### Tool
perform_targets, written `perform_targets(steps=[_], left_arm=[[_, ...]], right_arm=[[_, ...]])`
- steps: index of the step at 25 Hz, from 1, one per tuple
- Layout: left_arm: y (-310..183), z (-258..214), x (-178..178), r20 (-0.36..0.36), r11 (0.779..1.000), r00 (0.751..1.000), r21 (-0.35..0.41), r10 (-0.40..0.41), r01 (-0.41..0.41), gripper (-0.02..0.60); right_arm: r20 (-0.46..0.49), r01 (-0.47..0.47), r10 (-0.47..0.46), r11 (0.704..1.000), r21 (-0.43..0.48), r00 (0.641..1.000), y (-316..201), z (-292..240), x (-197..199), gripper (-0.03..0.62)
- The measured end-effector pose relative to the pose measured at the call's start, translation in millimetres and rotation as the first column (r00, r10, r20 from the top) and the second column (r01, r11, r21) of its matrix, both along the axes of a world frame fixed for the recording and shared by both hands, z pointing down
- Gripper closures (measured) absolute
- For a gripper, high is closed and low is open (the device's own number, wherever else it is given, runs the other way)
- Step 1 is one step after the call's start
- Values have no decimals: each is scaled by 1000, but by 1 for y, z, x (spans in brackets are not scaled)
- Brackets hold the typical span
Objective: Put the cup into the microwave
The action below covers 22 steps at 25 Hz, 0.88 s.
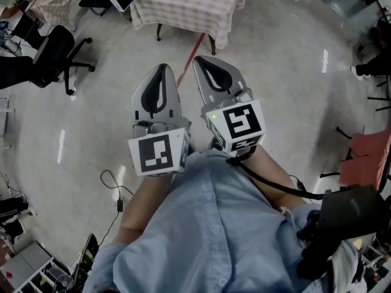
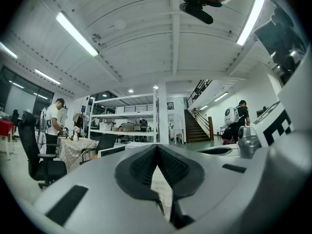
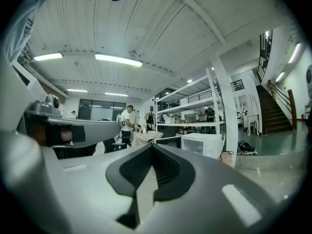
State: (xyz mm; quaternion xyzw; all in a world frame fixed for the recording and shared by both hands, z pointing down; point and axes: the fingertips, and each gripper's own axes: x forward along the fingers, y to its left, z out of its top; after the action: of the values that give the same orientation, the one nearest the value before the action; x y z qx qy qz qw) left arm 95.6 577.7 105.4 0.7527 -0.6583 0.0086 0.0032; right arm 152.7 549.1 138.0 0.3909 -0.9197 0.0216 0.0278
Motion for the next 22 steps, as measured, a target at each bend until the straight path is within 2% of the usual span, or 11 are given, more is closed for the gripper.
perform_targets(steps=[13,18,22], left_arm=[[-14,4,40,-2,1000,1000,25,7,-7,575],[-23,8,58,1,1000,1000,21,-14,14,575],[-29,11,60,3,999,999,14,-43,43,575]], right_arm=[[12,17,-17,1000,-11,1000,-10,7,35,592],[42,49,-49,999,-13,998,-19,10,54,592],[44,85,-83,996,-39,996,-24,19,54,591]])
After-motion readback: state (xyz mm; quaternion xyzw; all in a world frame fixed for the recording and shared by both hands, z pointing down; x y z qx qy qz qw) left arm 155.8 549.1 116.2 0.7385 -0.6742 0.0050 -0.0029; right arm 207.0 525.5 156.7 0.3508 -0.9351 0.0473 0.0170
